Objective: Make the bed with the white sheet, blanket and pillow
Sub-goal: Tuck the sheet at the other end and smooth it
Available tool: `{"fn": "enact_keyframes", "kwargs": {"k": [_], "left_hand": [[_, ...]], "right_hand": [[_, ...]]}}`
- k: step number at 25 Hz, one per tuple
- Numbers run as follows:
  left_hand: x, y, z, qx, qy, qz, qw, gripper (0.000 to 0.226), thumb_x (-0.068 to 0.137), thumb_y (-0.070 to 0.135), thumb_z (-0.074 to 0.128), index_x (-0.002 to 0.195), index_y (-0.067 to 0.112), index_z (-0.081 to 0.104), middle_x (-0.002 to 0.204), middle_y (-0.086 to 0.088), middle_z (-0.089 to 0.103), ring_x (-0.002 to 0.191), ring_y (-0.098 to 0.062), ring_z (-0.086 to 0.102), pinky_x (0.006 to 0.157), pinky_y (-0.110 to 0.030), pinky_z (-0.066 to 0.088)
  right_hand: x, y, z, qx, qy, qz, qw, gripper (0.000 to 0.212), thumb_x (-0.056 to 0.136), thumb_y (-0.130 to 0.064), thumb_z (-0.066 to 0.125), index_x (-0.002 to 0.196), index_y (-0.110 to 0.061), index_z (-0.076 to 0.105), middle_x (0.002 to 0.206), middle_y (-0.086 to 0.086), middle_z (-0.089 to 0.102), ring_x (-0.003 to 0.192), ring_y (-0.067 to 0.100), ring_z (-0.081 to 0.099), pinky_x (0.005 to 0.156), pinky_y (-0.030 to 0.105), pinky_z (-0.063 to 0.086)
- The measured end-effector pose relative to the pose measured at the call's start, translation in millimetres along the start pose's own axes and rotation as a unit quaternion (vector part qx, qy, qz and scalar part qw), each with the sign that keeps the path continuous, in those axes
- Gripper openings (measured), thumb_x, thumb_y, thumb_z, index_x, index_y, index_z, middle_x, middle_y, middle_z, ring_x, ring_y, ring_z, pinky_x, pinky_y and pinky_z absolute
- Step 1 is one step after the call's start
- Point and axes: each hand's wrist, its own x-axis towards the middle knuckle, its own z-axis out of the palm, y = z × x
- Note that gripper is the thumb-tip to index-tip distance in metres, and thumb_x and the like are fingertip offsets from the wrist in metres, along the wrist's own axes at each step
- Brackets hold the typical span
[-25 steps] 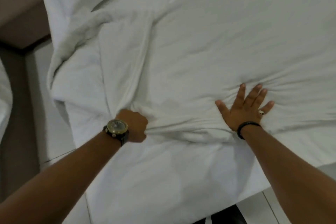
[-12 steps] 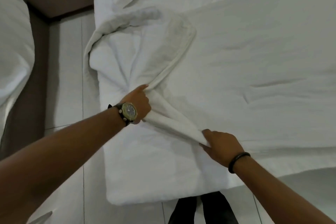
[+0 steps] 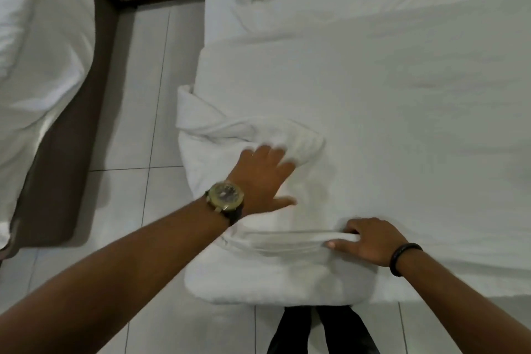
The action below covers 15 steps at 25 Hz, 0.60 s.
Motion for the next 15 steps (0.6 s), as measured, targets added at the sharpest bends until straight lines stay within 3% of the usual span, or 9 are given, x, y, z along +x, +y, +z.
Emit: {"fn": "enact_keyframes", "kwargs": {"k": [1, 2, 3, 4, 7, 9, 11, 12, 15], "left_hand": [[25, -1, -9, -0.006, 0.019, -0.045, 0.999, 0.094, 0.071, 0.068, 0.07, 0.146, 0.017, 0.043, 0.156, -0.02, 0.039, 0.14, -0.047, 0.039, 0.103, -0.066, 0.036], [48, -2, -17, -0.017, -0.022, -0.083, 0.996, 0.105, 0.073, 0.066, 0.069, 0.156, 0.02, 0.025, 0.164, -0.019, 0.022, 0.148, -0.046, 0.024, 0.11, -0.068, 0.026], [69, -4, -21, -0.036, -0.055, -0.109, 0.992, 0.108, 0.077, 0.062, 0.069, 0.159, 0.022, 0.011, 0.166, -0.017, 0.017, 0.15, -0.042, 0.02, 0.113, -0.064, 0.024], [84, -6, -22, -0.076, -0.091, -0.128, 0.985, 0.102, 0.081, 0.054, 0.068, 0.159, 0.021, 0.01, 0.163, -0.016, 0.024, 0.147, -0.039, 0.029, 0.112, -0.056, 0.03], [73, -38, -3, -0.186, -0.146, -0.145, 0.961, 0.055, 0.087, 0.033, 0.064, 0.139, 0.019, 0.05, 0.138, -0.014, 0.06, 0.123, -0.032, 0.06, 0.091, -0.031, 0.045], [23, -68, 13, -0.182, -0.17, -0.166, 0.954, 0.048, 0.086, 0.034, 0.063, 0.133, 0.023, 0.056, 0.132, -0.013, 0.064, 0.119, -0.033, 0.061, 0.092, -0.034, 0.049], [-60, -102, 41, -0.156, -0.175, -0.276, 0.932, 0.051, 0.088, 0.035, 0.064, 0.137, 0.023, 0.053, 0.133, -0.014, 0.064, 0.12, -0.035, 0.061, 0.096, -0.04, 0.047], [-109, -117, 54, -0.155, -0.169, -0.354, 0.907, 0.047, 0.089, 0.034, 0.064, 0.133, 0.02, 0.056, 0.129, -0.016, 0.066, 0.116, -0.037, 0.062, 0.094, -0.042, 0.048], [-234, -134, 90, -0.238, -0.146, -0.551, 0.786, 0.034, 0.092, 0.022, 0.065, 0.119, 0.003, 0.063, 0.117, -0.029, 0.068, 0.106, -0.046, 0.065, 0.088, -0.048, 0.051]], "right_hand": [[1, 0, 1, 0.014, 0.011, 0.017, 1.0, 0.068, 0.054, -0.098, 0.038, 0.072, -0.035, 0.057, 0.073, -0.014, 0.063, 0.069, 0.002, 0.057, 0.059, 0.022, 0.041], [1, -1, 3, 0.02, 0.017, 0.027, 0.999, 0.073, 0.05, -0.1, 0.034, 0.073, -0.035, 0.058, 0.073, -0.014, 0.063, 0.069, 0.002, 0.058, 0.06, 0.022, 0.042], [-1, -3, 5, 0.013, 0.022, 0.032, 0.999, 0.076, 0.049, -0.101, 0.033, 0.075, -0.034, 0.058, 0.073, -0.014, 0.064, 0.069, 0.003, 0.058, 0.061, 0.023, 0.044], [-4, -5, 5, 0.003, 0.025, 0.031, 0.999, 0.079, 0.048, -0.101, 0.032, 0.077, -0.033, 0.059, 0.074, -0.013, 0.064, 0.069, 0.003, 0.058, 0.062, 0.024, 0.046], [-6, -11, 6, -0.001, 0.042, 0.024, 0.999, 0.088, 0.056, -0.099, 0.017, 0.069, -0.023, 0.058, 0.066, -0.006, 0.061, 0.068, 0.013, 0.059, 0.066, 0.031, 0.048], [-5, -14, 6, -0.016, 0.029, 0.009, 0.999, 0.089, 0.063, -0.091, -0.003, 0.061, -0.021, 0.052, 0.06, -0.002, 0.055, 0.071, 0.023, 0.059, 0.065, 0.035, 0.041], [-4, -19, 7, -0.035, -0.006, -0.009, 0.999, 0.099, 0.064, -0.082, -0.013, 0.08, -0.022, 0.064, 0.068, 0.001, 0.056, 0.077, 0.025, 0.057, 0.066, 0.031, 0.035], [-3, -19, 9, -0.037, -0.013, -0.01, 0.999, 0.1, 0.064, -0.08, -0.015, 0.082, -0.022, 0.064, 0.068, 0.0, 0.054, 0.076, 0.023, 0.055, 0.064, 0.029, 0.035], [-3, -14, 17, -0.041, 0.002, 0.023, 0.999, 0.084, 0.076, -0.078, -0.005, 0.063, -0.018, 0.053, 0.062, -0.002, 0.053, 0.069, 0.02, 0.055, 0.062, 0.03, 0.037]]}}
